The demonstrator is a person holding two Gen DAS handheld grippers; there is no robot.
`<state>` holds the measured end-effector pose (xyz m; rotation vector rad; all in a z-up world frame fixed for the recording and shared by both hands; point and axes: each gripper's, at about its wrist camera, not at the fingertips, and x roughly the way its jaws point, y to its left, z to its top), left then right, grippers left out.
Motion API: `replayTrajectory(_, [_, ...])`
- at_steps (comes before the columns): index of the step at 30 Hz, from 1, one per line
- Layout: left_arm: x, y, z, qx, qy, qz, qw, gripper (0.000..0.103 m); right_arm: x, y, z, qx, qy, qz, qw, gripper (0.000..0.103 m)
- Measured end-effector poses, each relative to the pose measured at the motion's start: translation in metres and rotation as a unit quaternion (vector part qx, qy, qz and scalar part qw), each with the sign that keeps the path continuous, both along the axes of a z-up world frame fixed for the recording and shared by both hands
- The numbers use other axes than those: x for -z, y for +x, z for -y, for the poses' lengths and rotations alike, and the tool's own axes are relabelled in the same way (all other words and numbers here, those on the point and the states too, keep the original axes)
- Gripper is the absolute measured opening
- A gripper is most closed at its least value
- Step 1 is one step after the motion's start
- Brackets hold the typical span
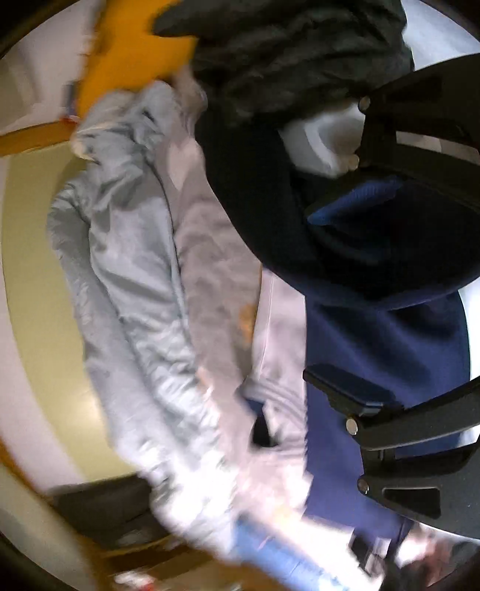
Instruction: Fold large clothes
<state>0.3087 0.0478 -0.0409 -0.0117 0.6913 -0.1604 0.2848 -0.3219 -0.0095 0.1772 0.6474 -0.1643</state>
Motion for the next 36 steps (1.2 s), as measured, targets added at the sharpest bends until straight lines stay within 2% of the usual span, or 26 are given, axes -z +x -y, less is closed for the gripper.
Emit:
replayTrajectory(1, [0.000, 0.000, 0.000, 0.000, 0.000, 0.001, 1.0000, 0.071, 0.002, 0.001, -0.006, 0.017, -0.032, -0.002, 0.999, 0.024])
replayTrajectory(2, [0.000, -0.001, 0.000, 0.000, 0.000, 0.002, 1.0000, 0.071, 0.003, 0.001, -0.012, 0.031, -0.064, 0.011, 0.997, 0.005])
replayTrajectory(4, [-0.001, -0.002, 0.000, 0.001, 0.002, 0.005, 1.0000, 0.071, 0.003, -0.005, -0.020, 0.036, -0.114, 0.039, 0.992, 0.004])
replayTrajectory(5, [-0.001, -0.003, 0.001, 0.001, 0.003, 0.007, 1.0000, 0.071, 0.001, -0.008, -0.020, 0.032, -0.109, 0.038, 0.993, 0.004])
replayTrajectory(8, [-0.007, -0.008, 0.003, 0.000, 0.008, 0.024, 0.9997, 0.071, -0.008, -0.019, -0.004, -0.035, 0.001, 0.025, 0.999, 0.003])
replayTrajectory(10, [-0.015, -0.014, 0.005, 0.000, 0.006, 0.038, 0.9993, 0.071, -0.015, -0.040, -0.001, -0.079, 0.039, -0.006, 0.996, 0.004])
replayTrajectory(12, [-0.027, -0.021, 0.011, 0.010, -0.016, 0.045, 0.9988, 0.071, -0.024, -0.066, -0.009, -0.131, 0.006, -0.018, 0.991, 0.004])
replayTrajectory(14, [-0.039, -0.025, 0.023, 0.024, -0.027, 0.047, 0.9982, 0.071, -0.032, -0.083, -0.008, -0.132, -0.019, -0.020, 0.991, 0.004])
replayTrajectory(18, [-0.062, -0.026, 0.065, 0.061, -0.008, 0.039, 0.9974, 0.071, -0.039, -0.099, 0.016, -0.130, 0.028, 0.009, 0.991, 0.009])
replayTrajectory(20, [-0.074, -0.025, 0.085, 0.082, -0.005, 0.055, 0.9951, 0.071, -0.039, -0.099, 0.031, -0.102, 0.058, 0.019, 0.993, 0.050])
replayTrajectory(22, [-0.081, -0.025, 0.095, 0.079, -0.005, 0.068, 0.9946, 0.071, -0.039, -0.094, 0.044, -0.049, 0.070, 0.039, 0.996, 0.052])
replayTrajectory(25, [-0.082, -0.023, 0.096, 0.079, -0.054, 0.086, 0.9917, 0.071, -0.033, -0.087, 0.067, -0.013, 0.140, 0.062, 0.988, 0.056])
replayTrajectory(27, [-0.075, -0.022, 0.093, 0.072, -0.069, 0.096, 0.9904, 0.071, -0.028, -0.086, 0.080, 0.021, 0.160, 0.061, 0.985, 0.056])
replayTrajectory(29, [-0.059, -0.020, 0.093, 0.068, -0.051, 0.103, 0.9910, 0.071, -0.026, -0.082, 0.087, 0.041, 0.158, 0.053, 0.985, 0.058])
replayTrajectory(31, [-0.047, -0.013, 0.094, 0.070, -0.029, 0.092, 0.9929, 0.071, -0.029, -0.073, 0.090, 0.055, 0.151, 0.037, 0.986, 0.058])
replayTrajectory(33, [-0.041, -0.009, 0.087, 0.059, -0.029, 0.087, 0.9940, 0.071, -0.043, -0.054, 0.088, 0.065, 0.116, 0.021, 0.991, 0.058])
replayTrajectory(36, [-0.039, -0.001, 0.073, 0.038, -0.035, 0.080, 0.9955, 0.071, -0.066, -0.002, 0.090, 0.078, 0.080, -0.018, 0.994, 0.061])
